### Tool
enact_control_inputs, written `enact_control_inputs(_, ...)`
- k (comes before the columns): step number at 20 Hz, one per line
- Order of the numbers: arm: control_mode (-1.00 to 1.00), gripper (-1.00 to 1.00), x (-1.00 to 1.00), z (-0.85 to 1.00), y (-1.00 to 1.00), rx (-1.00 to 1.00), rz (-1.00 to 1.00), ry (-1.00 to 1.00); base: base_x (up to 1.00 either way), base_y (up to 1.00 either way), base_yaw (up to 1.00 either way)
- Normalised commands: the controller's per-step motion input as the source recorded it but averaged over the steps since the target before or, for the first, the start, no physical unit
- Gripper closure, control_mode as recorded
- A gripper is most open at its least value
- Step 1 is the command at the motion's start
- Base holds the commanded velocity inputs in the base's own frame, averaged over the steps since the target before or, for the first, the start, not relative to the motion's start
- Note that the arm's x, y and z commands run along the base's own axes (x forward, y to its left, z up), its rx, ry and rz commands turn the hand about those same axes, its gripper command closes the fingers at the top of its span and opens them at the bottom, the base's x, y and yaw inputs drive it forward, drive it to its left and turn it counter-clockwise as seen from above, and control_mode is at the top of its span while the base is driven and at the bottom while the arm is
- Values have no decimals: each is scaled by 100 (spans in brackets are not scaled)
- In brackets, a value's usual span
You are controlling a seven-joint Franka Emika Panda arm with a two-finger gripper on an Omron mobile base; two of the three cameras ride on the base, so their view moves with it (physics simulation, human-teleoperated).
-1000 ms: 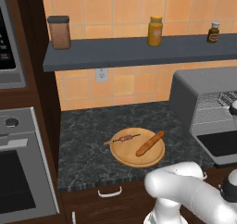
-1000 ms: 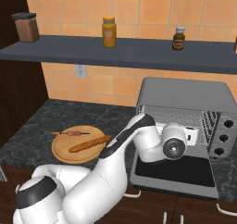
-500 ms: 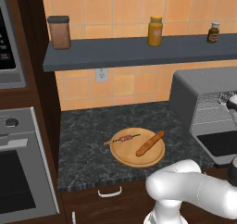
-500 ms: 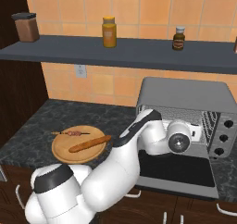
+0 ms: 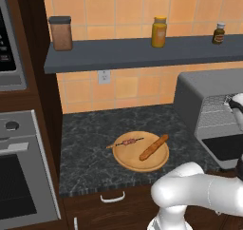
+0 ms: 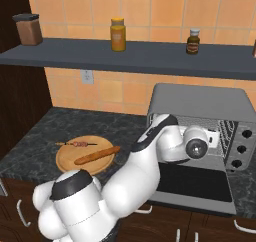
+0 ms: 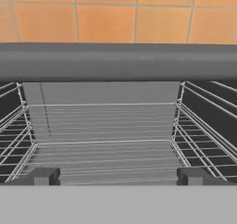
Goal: Pick up the kebab skewer and baguette bread, and place them inside the toaster oven. Close the toaster oven door and start by setting the timer.
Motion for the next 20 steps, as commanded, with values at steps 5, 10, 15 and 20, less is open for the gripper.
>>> enact_control_inputs(5,-100,-100,8,-7,19,-1,-2,9,0,0,0)
enact_control_inputs(10,-100,-100,11,0,28,0,0,4,0,0,0)
enact_control_inputs(15,-100,-100,19,-14,1,-5,0,0,0,0,0)
enact_control_inputs(20,-100,-100,1,-16,-2,0,0,0,0,0,0)
